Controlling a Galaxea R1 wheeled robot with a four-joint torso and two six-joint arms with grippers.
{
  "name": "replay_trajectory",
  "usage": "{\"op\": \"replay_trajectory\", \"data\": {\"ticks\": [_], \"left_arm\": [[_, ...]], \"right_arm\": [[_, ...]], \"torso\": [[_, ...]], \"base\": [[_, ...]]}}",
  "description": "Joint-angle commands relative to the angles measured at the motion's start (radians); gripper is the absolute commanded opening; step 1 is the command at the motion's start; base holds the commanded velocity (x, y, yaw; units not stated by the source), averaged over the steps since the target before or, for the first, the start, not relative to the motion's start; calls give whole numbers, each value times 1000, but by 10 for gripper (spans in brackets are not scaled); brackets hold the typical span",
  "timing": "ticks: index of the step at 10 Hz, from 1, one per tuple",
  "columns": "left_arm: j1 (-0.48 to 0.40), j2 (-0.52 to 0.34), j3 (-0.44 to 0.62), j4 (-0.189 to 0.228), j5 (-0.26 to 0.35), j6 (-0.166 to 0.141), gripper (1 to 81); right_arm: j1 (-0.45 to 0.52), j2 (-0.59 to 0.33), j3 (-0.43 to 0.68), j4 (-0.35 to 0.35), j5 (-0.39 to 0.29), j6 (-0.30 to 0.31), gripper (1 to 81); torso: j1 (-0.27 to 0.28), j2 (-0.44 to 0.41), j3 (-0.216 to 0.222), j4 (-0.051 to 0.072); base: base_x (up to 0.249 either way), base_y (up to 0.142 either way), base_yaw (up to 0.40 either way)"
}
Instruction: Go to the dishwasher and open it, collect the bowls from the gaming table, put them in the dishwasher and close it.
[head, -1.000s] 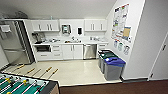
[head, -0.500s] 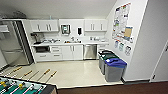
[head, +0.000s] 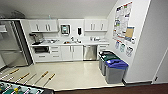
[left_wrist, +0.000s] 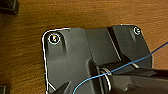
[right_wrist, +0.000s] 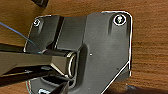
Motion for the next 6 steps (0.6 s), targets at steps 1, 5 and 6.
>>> {"op": "replay_trajectory", "data": {"ticks": [1,5,6], "left_arm": [[-49,-11,4,-2,45,0,811],[-48,-11,4,-4,45,0,811],[-48,-11,4,-2,45,0,811]], "right_arm": [[48,-16,1,-5,-47,1,811],[48,-15,-2,-5,-47,1,811],[49,-15,-2,-3,-47,1,811]], "torso": [[0,0,0,0],[0,0,0,0],[0,0,0,0]], "base": [[125,0,0],[125,0,0],[125,0,0]]}}
